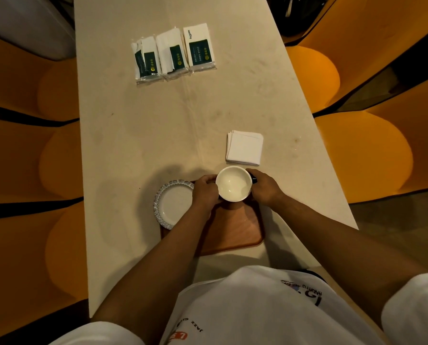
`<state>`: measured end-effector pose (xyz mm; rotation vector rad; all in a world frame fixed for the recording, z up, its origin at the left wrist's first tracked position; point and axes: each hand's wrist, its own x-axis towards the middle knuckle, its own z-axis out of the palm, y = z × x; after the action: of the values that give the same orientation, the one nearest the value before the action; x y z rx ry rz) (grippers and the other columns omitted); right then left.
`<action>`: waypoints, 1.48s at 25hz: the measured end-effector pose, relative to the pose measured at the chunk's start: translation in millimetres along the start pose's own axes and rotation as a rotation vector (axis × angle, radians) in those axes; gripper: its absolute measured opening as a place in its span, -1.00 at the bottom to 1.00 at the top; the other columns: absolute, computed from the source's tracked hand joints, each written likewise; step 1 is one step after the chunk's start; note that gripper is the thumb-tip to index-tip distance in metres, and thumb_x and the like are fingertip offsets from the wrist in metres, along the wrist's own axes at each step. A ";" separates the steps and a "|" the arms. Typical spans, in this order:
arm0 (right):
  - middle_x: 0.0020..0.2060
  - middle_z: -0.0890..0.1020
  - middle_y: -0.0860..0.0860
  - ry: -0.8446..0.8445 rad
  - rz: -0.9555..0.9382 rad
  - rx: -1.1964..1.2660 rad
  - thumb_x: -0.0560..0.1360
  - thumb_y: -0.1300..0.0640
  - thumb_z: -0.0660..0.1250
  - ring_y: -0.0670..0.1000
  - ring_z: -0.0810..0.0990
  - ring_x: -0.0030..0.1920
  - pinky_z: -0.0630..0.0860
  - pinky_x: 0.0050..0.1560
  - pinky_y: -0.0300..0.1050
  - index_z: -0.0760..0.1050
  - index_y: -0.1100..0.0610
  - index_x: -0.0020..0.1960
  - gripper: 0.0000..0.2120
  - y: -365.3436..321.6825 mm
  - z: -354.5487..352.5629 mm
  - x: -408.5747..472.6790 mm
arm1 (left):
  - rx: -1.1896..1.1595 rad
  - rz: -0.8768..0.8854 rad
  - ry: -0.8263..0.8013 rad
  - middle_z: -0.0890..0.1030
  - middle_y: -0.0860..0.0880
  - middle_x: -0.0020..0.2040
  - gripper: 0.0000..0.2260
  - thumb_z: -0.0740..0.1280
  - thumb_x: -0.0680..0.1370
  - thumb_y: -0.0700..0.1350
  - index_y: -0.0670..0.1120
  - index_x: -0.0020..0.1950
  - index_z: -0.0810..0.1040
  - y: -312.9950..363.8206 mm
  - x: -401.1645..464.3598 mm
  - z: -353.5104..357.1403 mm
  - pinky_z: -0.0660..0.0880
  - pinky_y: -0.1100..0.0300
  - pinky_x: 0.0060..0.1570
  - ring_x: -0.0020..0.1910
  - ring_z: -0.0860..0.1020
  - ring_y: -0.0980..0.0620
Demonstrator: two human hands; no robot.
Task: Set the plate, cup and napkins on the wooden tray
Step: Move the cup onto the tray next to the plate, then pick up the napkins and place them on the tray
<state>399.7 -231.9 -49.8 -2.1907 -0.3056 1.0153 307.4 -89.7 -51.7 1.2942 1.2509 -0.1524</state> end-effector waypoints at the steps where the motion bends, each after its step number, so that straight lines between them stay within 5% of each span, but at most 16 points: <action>1: 0.35 0.52 0.11 0.015 0.001 -0.011 0.49 0.26 0.35 0.16 0.48 0.33 0.43 0.27 0.00 0.39 0.12 0.43 -0.49 1.2 -2.9 0.9 | 0.031 0.012 0.023 0.65 -0.09 0.15 -0.75 0.29 0.52 -0.25 -0.01 0.13 0.61 1.8 3.2 -1.4 0.66 -0.17 0.06 0.12 0.62 -0.15; 6: 0.16 0.62 0.12 0.241 0.113 -0.030 0.52 0.23 0.25 0.14 0.61 0.15 0.53 0.15 -0.06 0.52 0.16 0.24 -0.70 10.2 -29.6 21.4 | 0.286 0.135 0.098 0.71 -0.13 0.10 -0.81 0.27 0.58 -0.18 -0.11 0.05 0.67 31.1 22.9 -1.7 0.58 -0.02 0.17 0.09 0.64 -0.13; 9: 0.15 0.64 0.10 0.255 0.210 0.065 0.53 0.20 0.22 0.14 0.61 0.17 0.51 0.19 -0.06 0.56 0.17 0.19 -0.73 8.4 -44.1 40.9 | 0.322 0.177 0.054 0.72 -0.19 -0.04 -0.83 0.28 0.56 -0.15 -0.03 -0.19 0.62 54.0 40.4 8.4 0.62 -0.12 0.12 0.00 0.68 -0.20; 11: 0.11 0.66 0.14 0.240 0.225 0.097 0.53 0.17 0.21 0.18 0.60 0.15 0.48 0.15 -0.06 0.61 0.19 0.13 -0.73 2.0 -49.3 56.7 | 0.342 0.152 0.015 0.72 -0.18 0.02 -0.87 0.31 0.52 -0.12 -0.04 -0.07 0.67 65.8 57.0 19.7 0.60 -0.16 0.16 0.04 0.67 -0.21; 14: -0.31 0.58 0.16 0.233 0.276 0.213 0.45 0.19 0.20 0.17 0.55 -0.22 0.46 -0.19 -0.03 0.48 0.16 -0.33 -0.80 -8.2 -50.6 76.1 | 0.328 0.095 -0.009 0.69 -0.14 0.14 -0.58 0.40 0.39 0.03 -0.10 0.19 0.63 80.9 79.6 39.8 0.59 -0.13 0.20 0.14 0.64 -0.18; 16: -0.40 0.45 0.01 0.235 0.305 0.286 0.42 0.19 0.22 0.07 0.42 -0.30 0.38 -0.30 -0.10 0.35 0.07 -0.40 -0.78 -13.2 -48.9 81.8 | 0.294 0.057 -0.017 0.64 -0.13 0.21 -0.39 0.44 0.32 0.15 -0.12 0.29 0.54 88.8 81.3 47.8 0.59 -0.13 0.20 0.16 0.62 -0.17; 21: -0.23 0.62 0.08 0.207 0.335 0.544 0.41 0.08 0.35 0.08 0.61 -0.21 0.61 -0.13 0.02 0.58 0.17 -0.17 -0.85 -10.7 -44.7 92.0 | 0.291 0.017 -0.021 0.57 -0.11 0.21 -0.45 0.51 0.45 0.03 -0.15 0.35 0.46 95.0 84.1 57.1 0.59 -0.03 0.16 0.14 0.58 -0.13; 27: 0.06 0.64 0.21 0.057 0.372 0.910 0.49 0.24 0.35 0.19 0.64 0.06 0.64 -0.03 0.01 0.52 0.25 0.17 -0.74 -19.7 -46.4 86.9 | 0.196 0.016 -0.040 0.65 -0.16 0.11 -0.66 0.53 0.46 -0.05 -0.18 0.11 0.55 93.9 80.7 54.7 0.65 -0.07 0.07 0.05 0.66 -0.15; 30: 0.06 0.63 0.24 0.007 0.345 1.063 0.49 0.25 0.30 0.21 0.63 0.04 0.64 -0.14 0.00 0.50 0.25 0.18 -0.73 -28.8 -50.1 77.3 | 0.057 -0.036 -0.147 0.68 -0.23 0.11 -0.73 0.54 0.46 -0.04 -0.18 -0.01 0.58 95.2 69.4 47.4 0.64 -0.21 0.08 0.06 0.68 -0.23; 34: -0.02 0.62 0.17 -0.006 0.286 1.052 0.48 0.26 0.28 0.14 0.62 -0.05 0.61 -0.28 -0.06 0.53 0.19 0.06 -0.83 -37.8 -57.7 55.6 | -0.144 -0.063 -0.265 0.67 -0.29 0.17 -0.55 0.54 0.44 -0.06 -0.28 0.22 0.58 95.7 45.6 34.7 0.57 -0.29 0.17 0.16 0.65 -0.31; 37: 0.01 0.62 0.18 -0.066 0.201 1.026 0.48 0.26 0.28 0.16 0.63 -0.02 0.62 -0.22 -0.03 0.53 0.22 0.14 -0.76 -41.0 -57.3 33.0 | -0.264 -0.019 -0.266 0.66 -0.29 0.17 -0.66 0.46 0.53 -0.15 -0.28 0.24 0.56 88.8 19.5 23.7 0.58 -0.22 0.15 0.09 0.65 -0.27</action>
<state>467.2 -214.6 -15.2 -1.2621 0.3600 1.0282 391.0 -65.8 -16.1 0.9985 1.0178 -0.1614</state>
